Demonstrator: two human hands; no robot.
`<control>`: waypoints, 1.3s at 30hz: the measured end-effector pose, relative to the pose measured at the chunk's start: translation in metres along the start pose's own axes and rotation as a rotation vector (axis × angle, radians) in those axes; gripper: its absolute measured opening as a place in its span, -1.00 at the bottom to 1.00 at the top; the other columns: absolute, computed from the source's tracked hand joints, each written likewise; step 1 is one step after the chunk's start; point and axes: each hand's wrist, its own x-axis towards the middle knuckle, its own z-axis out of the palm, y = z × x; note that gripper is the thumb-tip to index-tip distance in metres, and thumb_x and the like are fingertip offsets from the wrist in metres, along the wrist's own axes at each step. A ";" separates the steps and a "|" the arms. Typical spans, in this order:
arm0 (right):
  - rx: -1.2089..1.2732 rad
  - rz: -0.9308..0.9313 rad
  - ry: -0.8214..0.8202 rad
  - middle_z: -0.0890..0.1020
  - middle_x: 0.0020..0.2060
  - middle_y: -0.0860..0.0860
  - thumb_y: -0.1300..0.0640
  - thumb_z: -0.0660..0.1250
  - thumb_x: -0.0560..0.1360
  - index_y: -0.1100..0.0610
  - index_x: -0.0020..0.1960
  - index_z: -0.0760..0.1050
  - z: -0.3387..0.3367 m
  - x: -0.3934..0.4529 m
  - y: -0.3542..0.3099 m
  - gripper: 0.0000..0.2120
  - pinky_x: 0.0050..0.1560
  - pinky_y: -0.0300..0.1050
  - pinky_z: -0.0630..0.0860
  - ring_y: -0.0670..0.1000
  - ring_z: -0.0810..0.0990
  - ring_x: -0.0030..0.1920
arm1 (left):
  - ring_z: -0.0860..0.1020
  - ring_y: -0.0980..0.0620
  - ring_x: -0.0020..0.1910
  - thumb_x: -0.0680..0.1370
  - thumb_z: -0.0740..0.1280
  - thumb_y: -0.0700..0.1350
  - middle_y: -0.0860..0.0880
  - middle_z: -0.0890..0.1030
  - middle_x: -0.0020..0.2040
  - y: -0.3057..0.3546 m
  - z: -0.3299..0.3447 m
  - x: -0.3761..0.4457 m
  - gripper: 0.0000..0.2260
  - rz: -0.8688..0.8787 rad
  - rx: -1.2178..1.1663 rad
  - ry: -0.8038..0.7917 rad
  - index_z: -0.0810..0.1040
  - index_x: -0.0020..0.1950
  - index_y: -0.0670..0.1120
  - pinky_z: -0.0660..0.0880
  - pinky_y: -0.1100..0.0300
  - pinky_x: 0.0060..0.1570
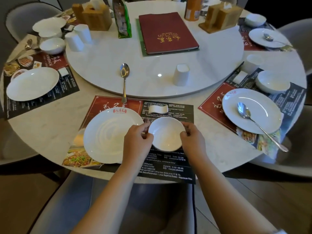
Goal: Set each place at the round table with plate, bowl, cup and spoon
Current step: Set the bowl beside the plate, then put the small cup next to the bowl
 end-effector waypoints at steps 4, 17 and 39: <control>-0.027 -0.022 -0.001 0.59 -0.05 -0.03 0.23 0.18 0.55 -0.01 0.25 0.49 -0.005 -0.003 0.004 -0.67 -0.22 -0.15 0.39 -0.01 0.53 -0.08 | 0.55 0.13 -0.05 0.51 0.34 -0.21 0.05 0.54 0.02 -0.001 0.005 -0.011 -0.65 0.017 0.027 0.012 0.57 0.27 0.03 0.39 0.41 -0.07; -0.283 -0.135 0.021 0.60 -0.01 -0.02 -0.07 0.25 0.55 -0.06 0.19 0.54 -0.016 0.013 0.004 -0.74 -0.13 -0.11 0.49 0.01 0.57 -0.02 | 0.51 0.15 -0.04 0.51 0.31 -0.22 0.03 0.50 0.07 0.013 0.020 0.009 -0.73 0.047 0.023 0.104 0.59 0.18 0.01 0.38 0.41 -0.09; -0.492 -0.554 -0.054 0.23 0.45 0.10 0.21 0.35 0.52 -0.01 0.50 0.18 -0.012 0.214 -0.092 -0.37 0.31 0.06 0.37 0.23 0.33 0.34 | 0.65 0.00 -0.06 0.58 0.23 -0.22 0.05 0.65 -0.11 0.092 0.088 0.165 -0.78 -0.245 -0.428 0.137 0.63 -0.04 0.03 0.61 0.03 0.03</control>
